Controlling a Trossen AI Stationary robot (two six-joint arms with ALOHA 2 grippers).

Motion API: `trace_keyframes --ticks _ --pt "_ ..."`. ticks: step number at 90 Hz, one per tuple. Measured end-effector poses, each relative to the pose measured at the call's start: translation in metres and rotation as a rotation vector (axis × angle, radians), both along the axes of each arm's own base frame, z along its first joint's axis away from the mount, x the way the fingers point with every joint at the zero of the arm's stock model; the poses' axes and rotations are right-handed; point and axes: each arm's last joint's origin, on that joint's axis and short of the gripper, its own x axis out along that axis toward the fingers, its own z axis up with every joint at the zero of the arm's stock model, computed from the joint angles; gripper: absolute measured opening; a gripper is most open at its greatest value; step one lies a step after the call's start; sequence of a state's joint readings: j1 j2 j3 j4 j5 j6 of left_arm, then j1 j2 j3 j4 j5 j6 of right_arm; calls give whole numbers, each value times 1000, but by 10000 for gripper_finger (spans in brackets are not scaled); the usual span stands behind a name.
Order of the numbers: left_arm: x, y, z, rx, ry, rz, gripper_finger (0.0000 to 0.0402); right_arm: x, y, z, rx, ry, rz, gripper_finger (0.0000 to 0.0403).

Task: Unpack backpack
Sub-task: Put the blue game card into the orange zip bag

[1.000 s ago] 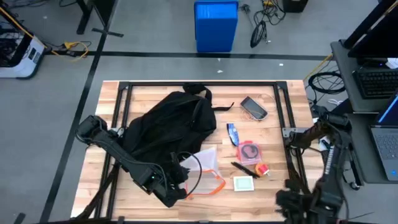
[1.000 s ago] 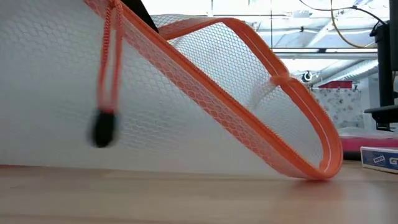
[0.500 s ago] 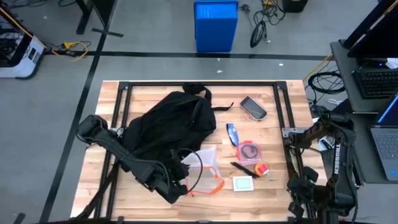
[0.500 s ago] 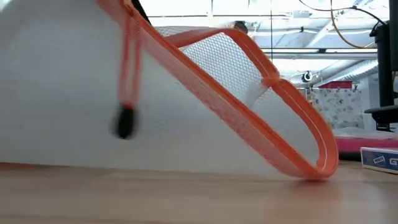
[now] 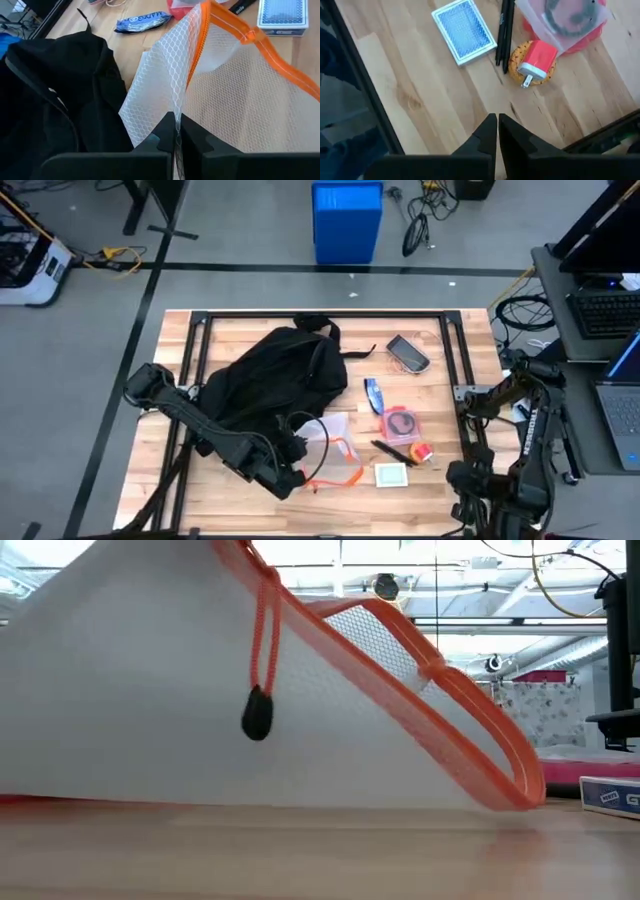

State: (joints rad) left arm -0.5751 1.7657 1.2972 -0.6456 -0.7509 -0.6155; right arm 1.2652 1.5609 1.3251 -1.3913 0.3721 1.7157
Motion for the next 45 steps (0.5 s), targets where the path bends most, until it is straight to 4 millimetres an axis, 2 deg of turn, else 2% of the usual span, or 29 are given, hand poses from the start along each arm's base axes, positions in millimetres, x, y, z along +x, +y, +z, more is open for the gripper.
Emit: trace_keyframes --ticks 45 --pt "0 0 0 -9 -15 20 0 1 -1 1 -7 -22 0 0"
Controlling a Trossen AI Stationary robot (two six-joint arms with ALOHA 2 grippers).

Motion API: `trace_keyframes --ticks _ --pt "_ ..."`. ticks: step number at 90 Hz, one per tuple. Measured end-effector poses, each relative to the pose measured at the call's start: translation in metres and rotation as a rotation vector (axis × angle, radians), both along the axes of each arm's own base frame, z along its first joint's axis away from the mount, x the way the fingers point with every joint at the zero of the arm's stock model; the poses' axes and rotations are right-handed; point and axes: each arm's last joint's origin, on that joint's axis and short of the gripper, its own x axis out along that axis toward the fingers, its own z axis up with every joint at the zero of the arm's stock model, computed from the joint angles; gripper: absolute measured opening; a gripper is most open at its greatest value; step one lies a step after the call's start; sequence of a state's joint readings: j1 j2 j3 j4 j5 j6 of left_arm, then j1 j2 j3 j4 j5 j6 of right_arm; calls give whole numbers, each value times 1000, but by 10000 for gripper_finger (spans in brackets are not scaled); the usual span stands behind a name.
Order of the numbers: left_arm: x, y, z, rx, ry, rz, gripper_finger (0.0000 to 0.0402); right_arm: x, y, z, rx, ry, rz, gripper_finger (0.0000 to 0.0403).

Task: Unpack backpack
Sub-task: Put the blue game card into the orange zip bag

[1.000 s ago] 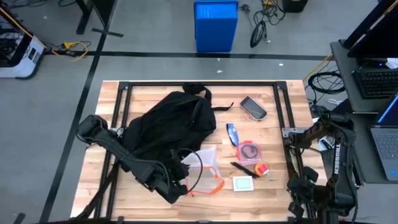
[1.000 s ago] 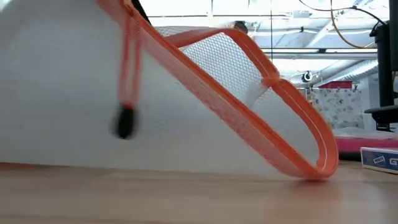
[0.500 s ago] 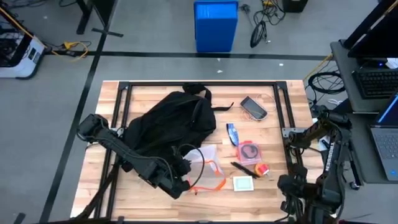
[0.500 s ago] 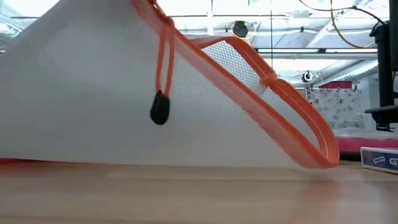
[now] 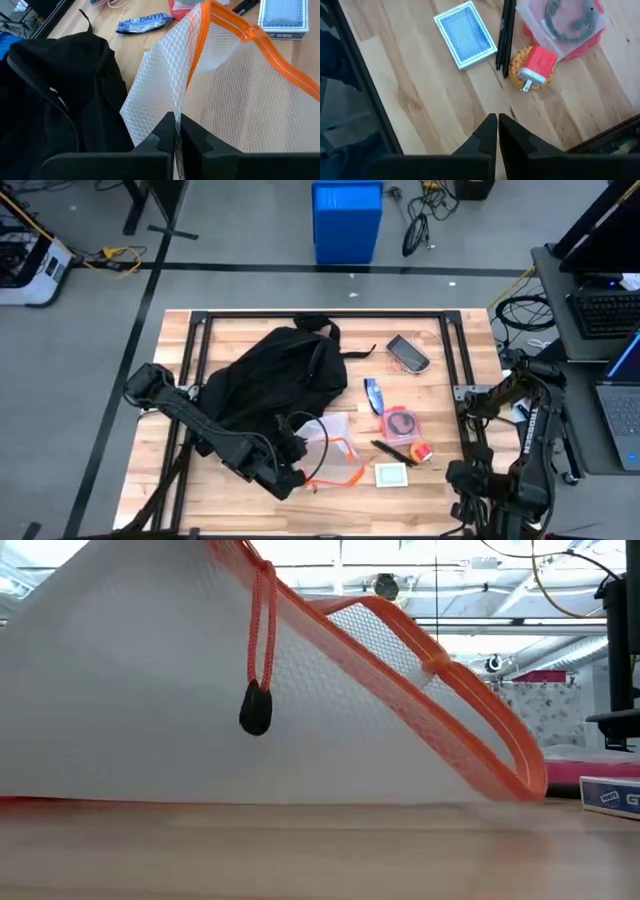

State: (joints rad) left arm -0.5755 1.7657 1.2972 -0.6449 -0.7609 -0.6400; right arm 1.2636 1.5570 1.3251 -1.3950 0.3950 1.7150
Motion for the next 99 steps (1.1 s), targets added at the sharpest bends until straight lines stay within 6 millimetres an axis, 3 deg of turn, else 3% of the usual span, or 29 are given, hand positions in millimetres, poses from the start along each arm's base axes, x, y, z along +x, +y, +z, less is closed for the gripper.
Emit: trace_keyframes --ticks 47,59,82,99 --pt "0 -1 0 -40 -30 34 0 2 2 0 23 -19 -16 0" --pt "0 -1 0 -40 -29 33 0 6 0 1 -24 -102 25 0" --pt "0 -1 0 -38 -25 32 0 36 6 2 -54 -239 157 29" --pt "0 -1 0 -37 -24 31 0 67 11 -15 -126 -223 233 77"
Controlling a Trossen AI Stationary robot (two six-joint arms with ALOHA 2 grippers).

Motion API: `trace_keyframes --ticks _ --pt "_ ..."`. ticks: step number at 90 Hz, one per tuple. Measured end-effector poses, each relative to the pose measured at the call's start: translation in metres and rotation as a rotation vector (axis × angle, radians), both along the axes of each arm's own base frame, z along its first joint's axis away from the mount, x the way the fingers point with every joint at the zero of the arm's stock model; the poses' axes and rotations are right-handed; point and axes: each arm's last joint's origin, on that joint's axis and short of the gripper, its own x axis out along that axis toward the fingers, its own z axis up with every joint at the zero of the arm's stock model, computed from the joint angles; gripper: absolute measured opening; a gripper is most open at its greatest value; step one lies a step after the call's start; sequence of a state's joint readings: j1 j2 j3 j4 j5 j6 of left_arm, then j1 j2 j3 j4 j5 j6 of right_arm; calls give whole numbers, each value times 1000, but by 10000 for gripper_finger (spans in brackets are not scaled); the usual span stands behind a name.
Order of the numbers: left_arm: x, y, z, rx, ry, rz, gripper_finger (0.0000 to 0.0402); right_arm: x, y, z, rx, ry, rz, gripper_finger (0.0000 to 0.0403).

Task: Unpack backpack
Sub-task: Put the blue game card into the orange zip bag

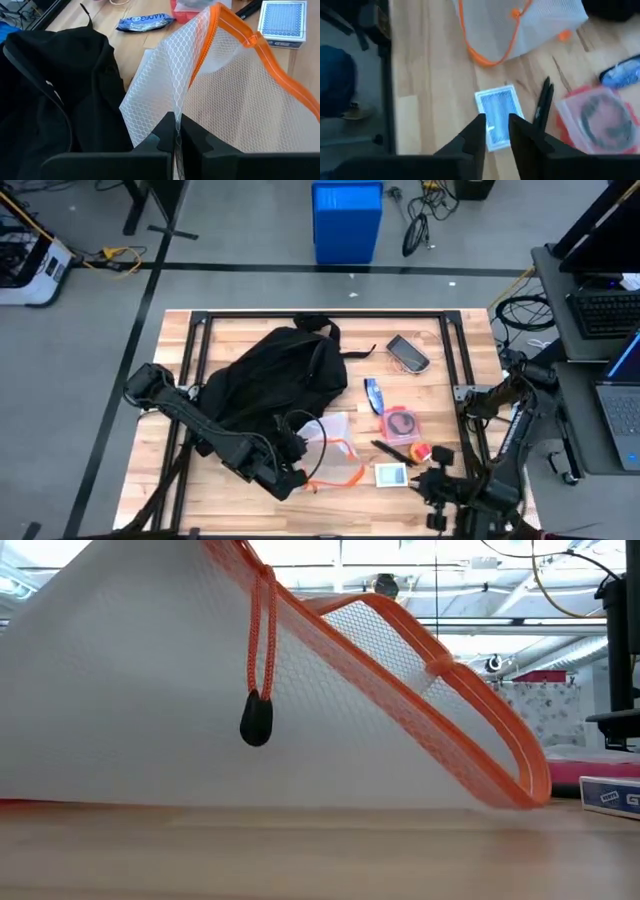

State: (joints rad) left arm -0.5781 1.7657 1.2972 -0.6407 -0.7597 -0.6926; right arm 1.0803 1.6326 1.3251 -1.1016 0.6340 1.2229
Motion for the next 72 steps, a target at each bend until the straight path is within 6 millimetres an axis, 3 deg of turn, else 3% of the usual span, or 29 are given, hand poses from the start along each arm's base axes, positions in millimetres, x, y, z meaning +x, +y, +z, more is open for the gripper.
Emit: trace_keyframes --ticks 25,39,54,72 --pt "0 0 0 1 1 -1 0 16 -12 -13 -50 134 -75 127" --pt "0 0 0 7 5 -8 0 17 -14 -15 -94 121 -47 130" --pt "0 0 0 9 5 -12 0 16 -17 -33 -90 117 -59 133" --pt "0 0 0 7 7 -14 0 13 -22 -47 -188 172 52 132"
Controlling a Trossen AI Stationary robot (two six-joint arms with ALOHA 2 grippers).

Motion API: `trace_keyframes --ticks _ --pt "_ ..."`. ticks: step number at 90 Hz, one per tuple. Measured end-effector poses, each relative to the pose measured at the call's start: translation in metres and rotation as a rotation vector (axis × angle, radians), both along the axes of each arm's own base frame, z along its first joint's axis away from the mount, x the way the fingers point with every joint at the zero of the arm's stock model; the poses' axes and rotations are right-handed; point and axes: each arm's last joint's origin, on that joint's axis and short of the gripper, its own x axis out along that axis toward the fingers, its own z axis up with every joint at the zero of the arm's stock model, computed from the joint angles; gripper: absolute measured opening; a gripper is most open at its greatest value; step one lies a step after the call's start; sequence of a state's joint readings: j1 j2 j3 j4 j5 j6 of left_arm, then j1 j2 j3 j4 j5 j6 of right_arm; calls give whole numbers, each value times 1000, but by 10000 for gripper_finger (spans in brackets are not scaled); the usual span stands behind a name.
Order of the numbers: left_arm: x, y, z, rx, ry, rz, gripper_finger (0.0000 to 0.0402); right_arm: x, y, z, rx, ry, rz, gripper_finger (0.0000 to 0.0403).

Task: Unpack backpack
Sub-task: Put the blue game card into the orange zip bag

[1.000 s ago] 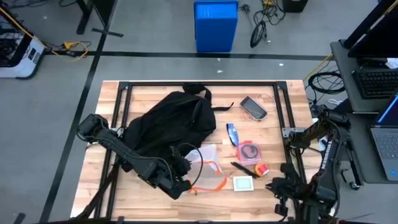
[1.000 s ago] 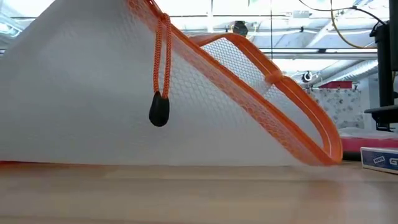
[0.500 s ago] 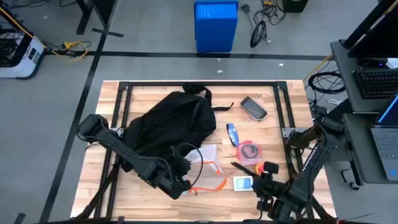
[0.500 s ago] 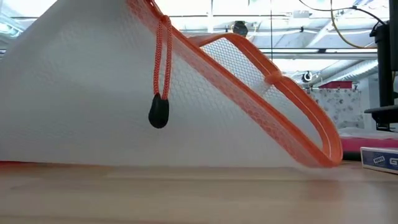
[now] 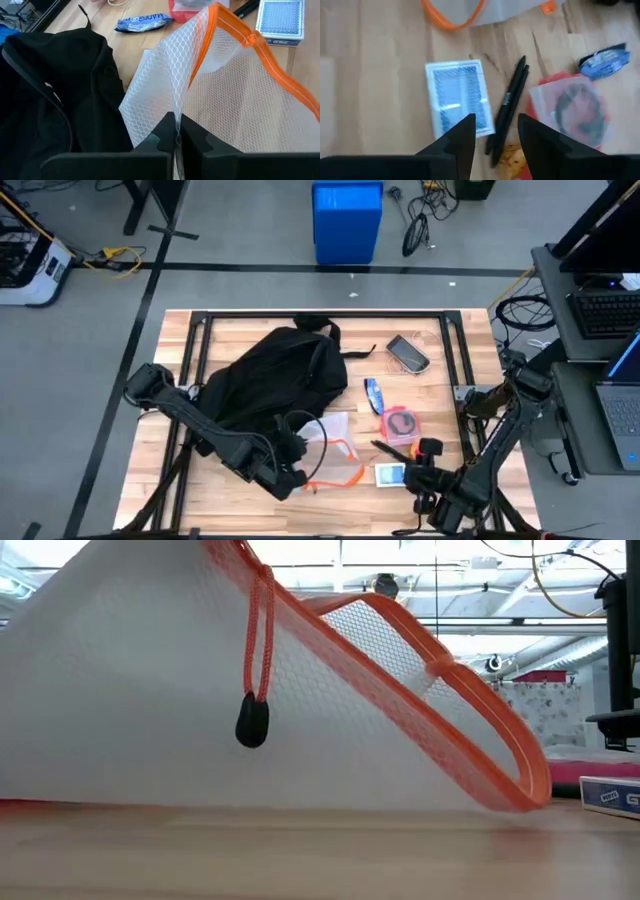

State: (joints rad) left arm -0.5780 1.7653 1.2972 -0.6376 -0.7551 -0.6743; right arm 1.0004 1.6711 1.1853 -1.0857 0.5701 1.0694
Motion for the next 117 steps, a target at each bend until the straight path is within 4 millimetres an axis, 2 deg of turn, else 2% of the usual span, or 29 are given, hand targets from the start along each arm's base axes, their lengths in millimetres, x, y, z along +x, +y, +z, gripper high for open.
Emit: trace_keyframes --ticks 12,31,50,60,86,117 --pt "0 1 0 0 0 2 0 1 1 0 -17 8 52 132" --pt "1 1 0 -4 -3 8 0 6 2 0 51 -25 -21 132" --pt "1 1 0 -16 -10 20 0 20 -1 -3 136 7 -61 138" --pt "1 1 0 -22 -6 16 0 25 -5 -7 161 83 -60 147" --pt "1 1 0 -29 -4 15 0 31 -8 -7 80 199 221 168" --pt "1 1 0 -28 -5 15 0 44 -15 -6 192 133 35 149"
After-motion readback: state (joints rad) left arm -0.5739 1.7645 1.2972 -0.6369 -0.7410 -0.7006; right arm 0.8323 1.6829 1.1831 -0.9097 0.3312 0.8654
